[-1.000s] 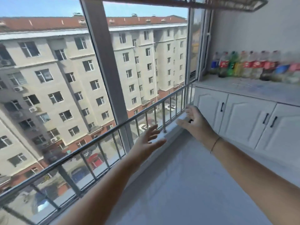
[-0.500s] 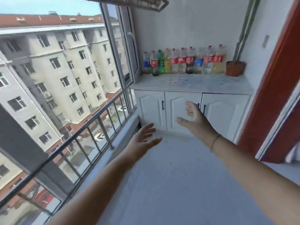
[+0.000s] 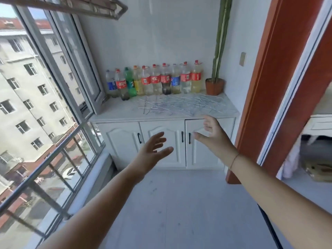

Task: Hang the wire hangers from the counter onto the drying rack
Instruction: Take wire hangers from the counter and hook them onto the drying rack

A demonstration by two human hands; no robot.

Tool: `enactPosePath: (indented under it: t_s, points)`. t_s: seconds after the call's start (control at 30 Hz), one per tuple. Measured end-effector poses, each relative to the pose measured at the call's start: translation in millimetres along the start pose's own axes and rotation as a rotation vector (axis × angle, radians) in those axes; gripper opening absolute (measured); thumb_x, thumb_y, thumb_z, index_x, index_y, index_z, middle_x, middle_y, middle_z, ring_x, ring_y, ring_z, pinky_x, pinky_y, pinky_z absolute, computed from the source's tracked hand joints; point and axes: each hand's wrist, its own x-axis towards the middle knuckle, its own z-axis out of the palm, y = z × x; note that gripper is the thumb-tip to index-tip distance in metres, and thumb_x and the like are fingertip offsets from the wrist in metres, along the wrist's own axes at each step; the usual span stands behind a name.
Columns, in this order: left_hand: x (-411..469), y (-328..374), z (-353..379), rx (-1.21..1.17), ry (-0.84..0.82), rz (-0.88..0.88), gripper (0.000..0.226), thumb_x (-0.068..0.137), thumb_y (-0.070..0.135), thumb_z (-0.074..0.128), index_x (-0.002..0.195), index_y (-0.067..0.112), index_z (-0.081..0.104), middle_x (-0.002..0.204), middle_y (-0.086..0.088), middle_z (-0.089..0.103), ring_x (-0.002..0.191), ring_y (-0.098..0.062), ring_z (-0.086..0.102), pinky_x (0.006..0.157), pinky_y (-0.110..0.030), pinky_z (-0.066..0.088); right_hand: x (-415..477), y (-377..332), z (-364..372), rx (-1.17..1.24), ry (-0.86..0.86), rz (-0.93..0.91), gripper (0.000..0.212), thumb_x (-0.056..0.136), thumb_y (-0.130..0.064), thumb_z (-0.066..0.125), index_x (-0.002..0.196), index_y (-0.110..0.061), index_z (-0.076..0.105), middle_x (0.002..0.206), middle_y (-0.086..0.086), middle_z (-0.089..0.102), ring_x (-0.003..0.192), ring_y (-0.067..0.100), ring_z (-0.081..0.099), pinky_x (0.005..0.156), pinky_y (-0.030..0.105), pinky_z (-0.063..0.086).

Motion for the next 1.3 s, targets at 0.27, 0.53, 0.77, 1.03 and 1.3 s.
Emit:
enactPosePath:
  t_s: [0.27,0.53,0.77,1.03,1.3]
  points:
    - [168,-7,49,-0.047,0.017,0.013,0.056,0.077,0.026,0.074,0.125,0.034,0.047,0.122,0.008,0.059,0.119,-0.011,0.053,0.107,-0.038,0.041,147,68,-48,-0.017,0.012,0.038,0.065,0.081,-0.027,0.069,0.137,-0.026,0.034,0.127,-0.01,0.041,0.125,0.011,0.041,0.1,0.025,0.033]
    - [325,-17,93,-0.083,0.042,-0.02,0.056,0.077,0.03,0.073,0.126,0.035,0.047,0.122,0.009,0.059,0.119,-0.011,0.053,0.101,-0.032,0.042,291,137,-93,-0.032,-0.015,0.106,0.044,0.081,-0.022,0.07,0.118,-0.028,0.046,0.121,-0.006,0.051,0.114,0.01,0.048,0.091,0.021,0.034]
    - [433,-57,110,-0.065,0.011,-0.082,0.049,0.079,0.029,0.073,0.118,0.041,0.049,0.121,0.013,0.059,0.117,-0.009,0.053,0.103,-0.034,0.041,387,212,-98,-0.011,0.032,0.23,0.042,0.081,-0.02,0.069,0.118,-0.02,0.051,0.116,-0.003,0.055,0.11,0.01,0.051,0.089,0.021,0.036]
    - [568,-117,114,-0.093,-0.083,-0.194,0.046,0.08,0.027,0.072,0.121,0.035,0.051,0.121,0.013,0.06,0.116,-0.006,0.054,0.097,-0.027,0.042,509,296,-96,-0.005,0.14,0.411,0.031,0.08,-0.018,0.069,0.107,-0.02,0.053,0.113,0.007,0.057,0.105,0.018,0.056,0.083,0.029,0.045]
    - [690,-155,130,-0.031,-0.189,-0.29,0.051,0.081,0.03,0.071,0.128,0.027,0.049,0.123,0.007,0.059,0.116,-0.01,0.054,0.098,-0.031,0.042,606,355,-95,0.051,0.25,0.58,0.028,0.081,-0.013,0.066,0.107,-0.013,0.055,0.117,0.013,0.058,0.107,0.022,0.057,0.094,0.031,0.043]
